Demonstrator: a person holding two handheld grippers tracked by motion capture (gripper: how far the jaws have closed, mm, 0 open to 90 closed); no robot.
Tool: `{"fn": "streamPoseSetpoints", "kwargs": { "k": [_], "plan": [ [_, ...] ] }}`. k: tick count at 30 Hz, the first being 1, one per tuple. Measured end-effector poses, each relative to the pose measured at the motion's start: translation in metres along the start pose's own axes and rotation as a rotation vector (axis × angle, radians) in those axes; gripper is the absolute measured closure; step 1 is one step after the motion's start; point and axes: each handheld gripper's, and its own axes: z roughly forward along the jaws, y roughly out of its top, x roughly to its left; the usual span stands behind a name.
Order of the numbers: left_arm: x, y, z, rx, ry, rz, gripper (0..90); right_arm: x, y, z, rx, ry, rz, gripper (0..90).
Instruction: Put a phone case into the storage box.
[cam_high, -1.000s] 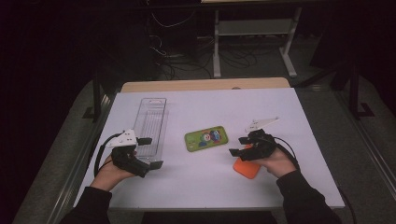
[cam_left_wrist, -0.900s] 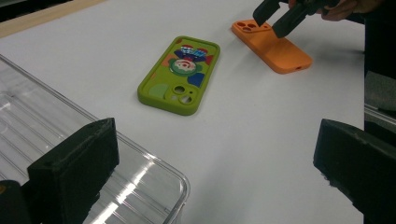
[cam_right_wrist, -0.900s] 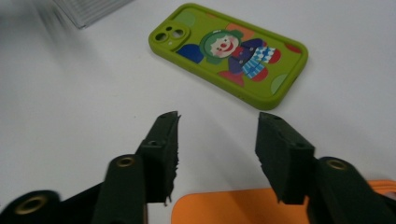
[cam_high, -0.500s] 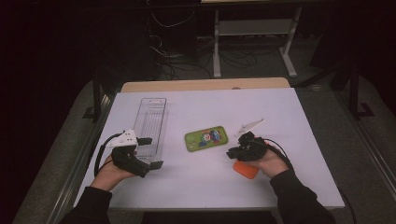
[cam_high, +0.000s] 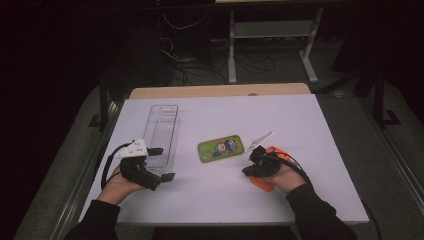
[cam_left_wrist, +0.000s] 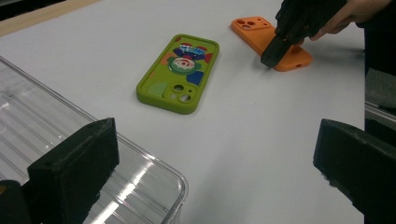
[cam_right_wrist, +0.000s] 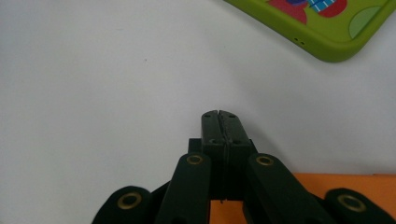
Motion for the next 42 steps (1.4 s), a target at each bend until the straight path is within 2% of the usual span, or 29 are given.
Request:
{"fn": "streamPoseSetpoints", "kwargs": {
  "k": [19,26,42],
  "plan": [
    [0.000,0.000,0.000,0.000,0.001,0.001,0.0,0.002,-0.006,-0.003,0.058,-0.017,-0.009,88.5],
    [0.001,0.000,0.000,0.000,0.002,0.000,0.0,0.001,-0.022,-0.014,0.074,-0.031,0.009,88.5],
    [0.000,0.000,0.000,0.002,0.005,-0.001,0.0,-0.012,-0.058,-0.041,0.109,-0.106,0.063,88.6]
  ]
}}
